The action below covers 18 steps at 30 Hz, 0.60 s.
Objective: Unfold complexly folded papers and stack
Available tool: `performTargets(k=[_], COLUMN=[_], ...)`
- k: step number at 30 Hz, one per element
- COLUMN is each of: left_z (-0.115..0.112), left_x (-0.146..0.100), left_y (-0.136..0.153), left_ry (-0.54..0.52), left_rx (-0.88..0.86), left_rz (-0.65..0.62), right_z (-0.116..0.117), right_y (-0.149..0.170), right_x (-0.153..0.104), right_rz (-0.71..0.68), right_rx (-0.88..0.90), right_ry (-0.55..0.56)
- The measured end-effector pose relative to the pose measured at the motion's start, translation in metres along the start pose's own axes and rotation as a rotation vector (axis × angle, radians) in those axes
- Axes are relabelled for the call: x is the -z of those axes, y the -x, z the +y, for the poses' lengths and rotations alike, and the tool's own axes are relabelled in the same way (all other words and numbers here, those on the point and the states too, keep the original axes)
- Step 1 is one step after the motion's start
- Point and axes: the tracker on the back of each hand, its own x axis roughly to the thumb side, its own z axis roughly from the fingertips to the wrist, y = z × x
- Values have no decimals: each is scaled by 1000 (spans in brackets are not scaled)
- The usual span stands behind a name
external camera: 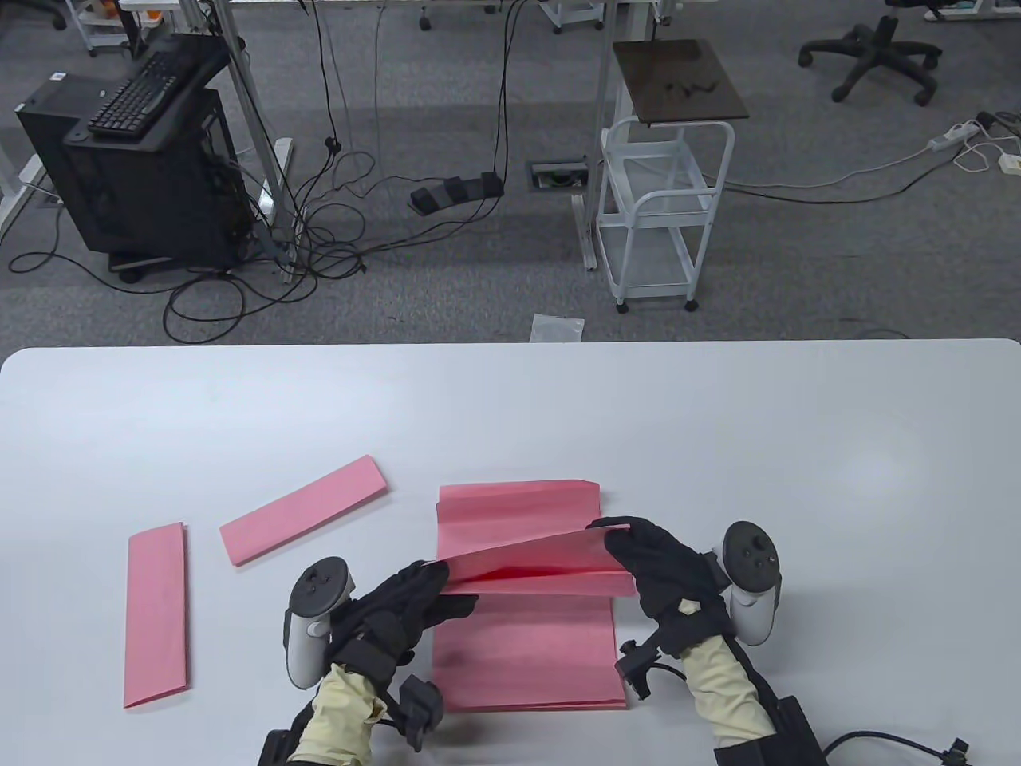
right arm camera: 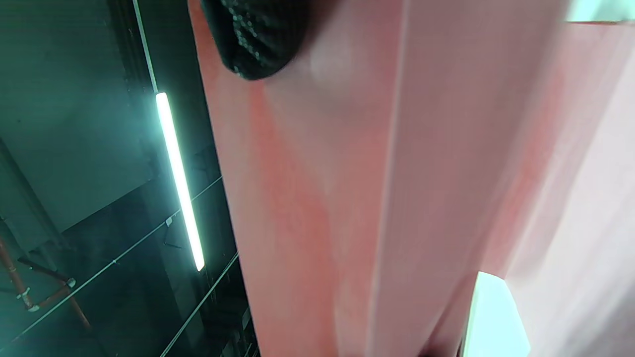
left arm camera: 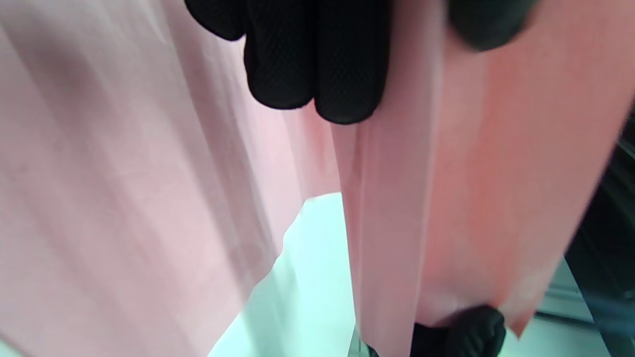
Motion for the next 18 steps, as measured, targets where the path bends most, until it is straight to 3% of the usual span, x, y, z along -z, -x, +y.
performTargets(k=[4, 9, 12, 15, 18], left_z=[-7, -3, -3, -6, -7], left_x=[-2, -10, -19, -26, -26], left_y=[-7, -10, -9, -8, -6], left_ry=[-62, -15, 17, 8, 28], left_rx=[107, 287, 289, 317, 334], left_rz=[-37, -110, -202, -318, -347], right_z=[-2, -16, -15, -12, -12], right_y=[-4, -5, -4, -4, -6], right_x=[3, 12, 20, 28, 33], right_rz=[22, 157, 218, 256, 281], right_rx=[-15, -13, -41, -62, -91], right_ry=[39, 109, 57, 80, 79])
